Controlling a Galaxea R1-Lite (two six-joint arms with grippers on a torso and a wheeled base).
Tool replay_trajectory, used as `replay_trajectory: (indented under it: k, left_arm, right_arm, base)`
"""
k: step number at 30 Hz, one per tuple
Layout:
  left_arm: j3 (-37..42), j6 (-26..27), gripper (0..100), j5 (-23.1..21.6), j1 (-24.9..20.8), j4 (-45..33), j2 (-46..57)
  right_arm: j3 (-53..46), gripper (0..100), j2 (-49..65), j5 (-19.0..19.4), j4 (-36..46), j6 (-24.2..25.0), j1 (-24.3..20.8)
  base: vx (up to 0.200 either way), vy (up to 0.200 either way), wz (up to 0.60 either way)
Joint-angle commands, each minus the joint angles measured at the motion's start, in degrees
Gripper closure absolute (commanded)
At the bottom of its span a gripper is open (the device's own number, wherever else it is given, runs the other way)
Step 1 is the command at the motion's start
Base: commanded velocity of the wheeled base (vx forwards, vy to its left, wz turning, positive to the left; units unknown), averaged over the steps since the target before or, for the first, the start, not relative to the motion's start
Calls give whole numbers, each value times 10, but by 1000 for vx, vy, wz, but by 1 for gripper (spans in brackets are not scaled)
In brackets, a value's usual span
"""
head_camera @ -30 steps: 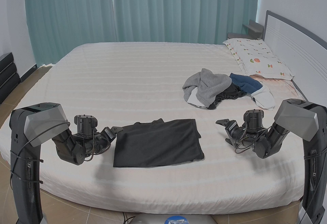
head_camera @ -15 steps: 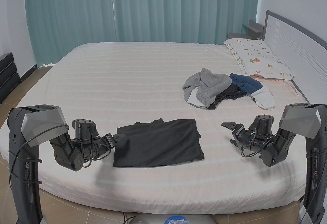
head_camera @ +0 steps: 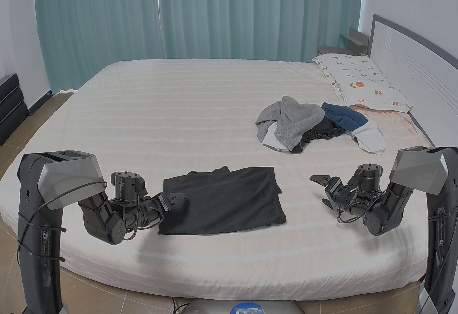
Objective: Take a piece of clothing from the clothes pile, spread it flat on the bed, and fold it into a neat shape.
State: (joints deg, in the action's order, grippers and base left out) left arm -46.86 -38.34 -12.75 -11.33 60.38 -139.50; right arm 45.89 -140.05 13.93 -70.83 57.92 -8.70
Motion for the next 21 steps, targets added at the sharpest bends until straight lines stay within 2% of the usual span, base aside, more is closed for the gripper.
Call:
replay_trajectory:
  k: [1,8,21]
  left_arm:
    - [-4,-9,100,0,0,0,-2]
    - [-7,-54,100,13,0,24,-1]
    - [2,-48,100,39,-1,53,0]
  right_arm:
    - [0,0,-2,0,0,0,-1]
    - [0,0,-2,0,-1,0,-1]
    - [0,0,-3,-1,-1,0,-1]
  base:
    - [0,0,0]
    - [0,0,0]
    - [0,0,0]
